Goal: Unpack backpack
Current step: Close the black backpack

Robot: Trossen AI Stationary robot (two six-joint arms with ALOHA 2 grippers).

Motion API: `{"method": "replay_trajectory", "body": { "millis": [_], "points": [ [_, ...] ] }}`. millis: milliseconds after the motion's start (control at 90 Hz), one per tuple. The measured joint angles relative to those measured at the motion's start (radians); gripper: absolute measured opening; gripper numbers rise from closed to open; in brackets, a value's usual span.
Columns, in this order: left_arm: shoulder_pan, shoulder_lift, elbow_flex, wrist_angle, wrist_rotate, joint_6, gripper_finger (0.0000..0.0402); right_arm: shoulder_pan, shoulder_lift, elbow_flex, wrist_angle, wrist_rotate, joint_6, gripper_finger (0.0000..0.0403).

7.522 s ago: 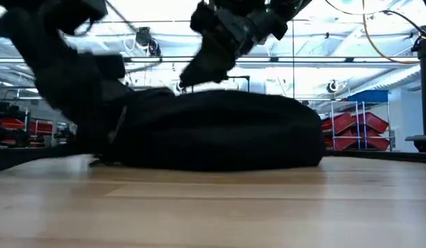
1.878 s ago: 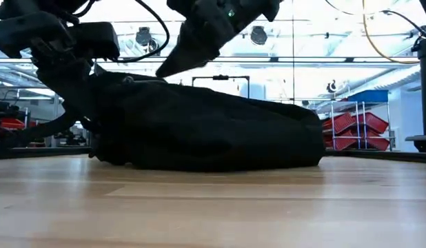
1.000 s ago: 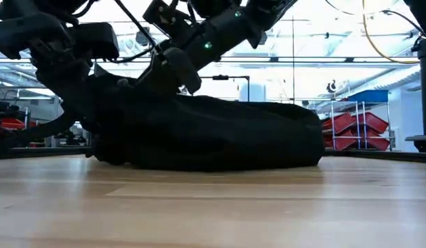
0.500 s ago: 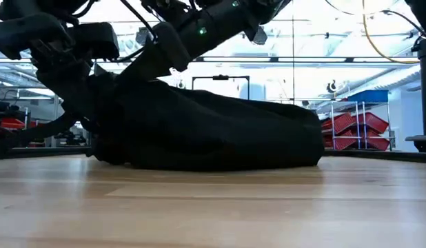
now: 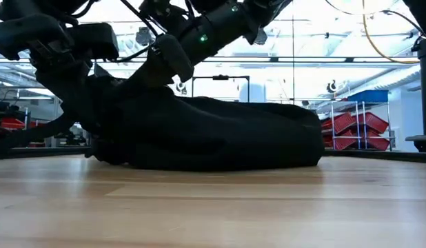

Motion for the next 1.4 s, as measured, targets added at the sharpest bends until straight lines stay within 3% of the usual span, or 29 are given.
{"method": "replay_trajectory", "body": {
  "millis": [278,667,811,1100,1400],
  "points": [
    [-0.043,0.000,0.002,0.006,-0.007,-0.030,0.0000,-0.029,-0.094,0.000,-0.257,0.020,-0.010,0.0000],
    [-0.100,0.000,0.002,-0.004,-0.036,-0.104,0.0000,-0.107,-0.113,0.001,-0.570,0.028,-0.026,0.0000],
    [-0.116,0.000,0.002,-0.015,-0.039,-0.138,0.0000,-0.144,-0.143,0.001,-0.669,0.090,-0.086,0.0000],
    [-0.153,-0.001,0.002,-0.058,-0.033,-0.231,0.0000,-0.306,-0.222,-0.001,-0.855,0.104,-0.161,0.0000],
    [-0.229,-0.001,0.002,-0.059,-0.024,-0.368,0.0000,-0.552,-0.228,-0.001,-0.964,0.110,-0.281,0.0000]
  ]
}}
